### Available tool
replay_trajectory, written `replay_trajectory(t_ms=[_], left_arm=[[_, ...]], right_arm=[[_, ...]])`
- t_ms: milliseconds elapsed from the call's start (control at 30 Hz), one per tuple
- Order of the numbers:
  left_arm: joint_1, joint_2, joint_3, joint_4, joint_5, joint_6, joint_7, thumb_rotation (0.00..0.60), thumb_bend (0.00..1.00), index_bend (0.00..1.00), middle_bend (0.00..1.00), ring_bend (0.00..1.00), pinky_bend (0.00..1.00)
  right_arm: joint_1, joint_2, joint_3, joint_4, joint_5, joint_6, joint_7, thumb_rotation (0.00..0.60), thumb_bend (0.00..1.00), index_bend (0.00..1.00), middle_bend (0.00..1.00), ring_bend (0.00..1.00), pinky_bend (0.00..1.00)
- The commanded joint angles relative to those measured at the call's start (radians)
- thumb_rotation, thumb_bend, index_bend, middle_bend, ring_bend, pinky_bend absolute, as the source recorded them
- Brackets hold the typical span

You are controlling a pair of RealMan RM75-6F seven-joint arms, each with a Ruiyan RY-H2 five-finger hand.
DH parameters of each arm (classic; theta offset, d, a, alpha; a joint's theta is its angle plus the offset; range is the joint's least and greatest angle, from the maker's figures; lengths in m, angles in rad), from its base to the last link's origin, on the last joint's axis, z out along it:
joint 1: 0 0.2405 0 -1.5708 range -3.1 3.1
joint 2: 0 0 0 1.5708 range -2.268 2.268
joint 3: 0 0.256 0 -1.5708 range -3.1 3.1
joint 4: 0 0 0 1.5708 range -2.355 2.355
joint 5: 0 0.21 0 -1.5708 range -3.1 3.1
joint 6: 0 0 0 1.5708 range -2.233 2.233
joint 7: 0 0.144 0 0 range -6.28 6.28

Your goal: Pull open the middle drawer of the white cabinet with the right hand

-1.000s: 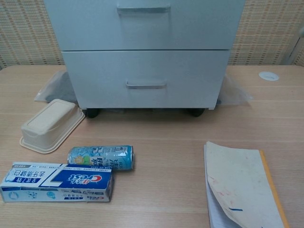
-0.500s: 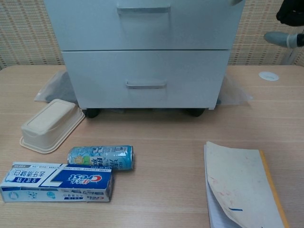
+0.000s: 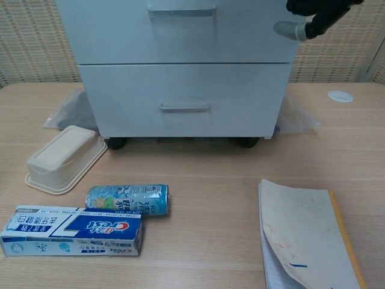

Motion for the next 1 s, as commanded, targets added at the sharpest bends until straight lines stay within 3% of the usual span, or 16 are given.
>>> replay_trajectory(t_ms=[33, 333, 1000], left_arm=[[0.0, 0.0, 0.001, 0.002, -0.001, -0.002, -0.002, 0.6, 0.26, 0.12, 0.11, 0.1, 0.14], [-0.004, 0.0, 0.002, 0.009, 0.002, -0.005, -0.008, 0.6, 0.26, 0.12, 0.11, 0.1, 0.14], [-0.005, -0.003, 0.004, 0.013, 0.001, -0.005, -0.011, 0.6, 0.26, 0.12, 0.11, 0.1, 0.14]], right_arm=[[0.051, -0.019, 0.01, -0.005, 0.074, -0.017, -0.05, 0.6, 0.41, 0.19, 0.93, 0.95, 0.85], [0.152, -0.06, -0.001, 0.025, 0.191, -0.009, -0.105, 0.6, 0.41, 0.2, 0.93, 0.95, 0.85], [0.252, -0.1, -0.032, 0.085, 0.248, 0.036, -0.105, 0.6, 0.41, 0.2, 0.93, 0.95, 0.85]])
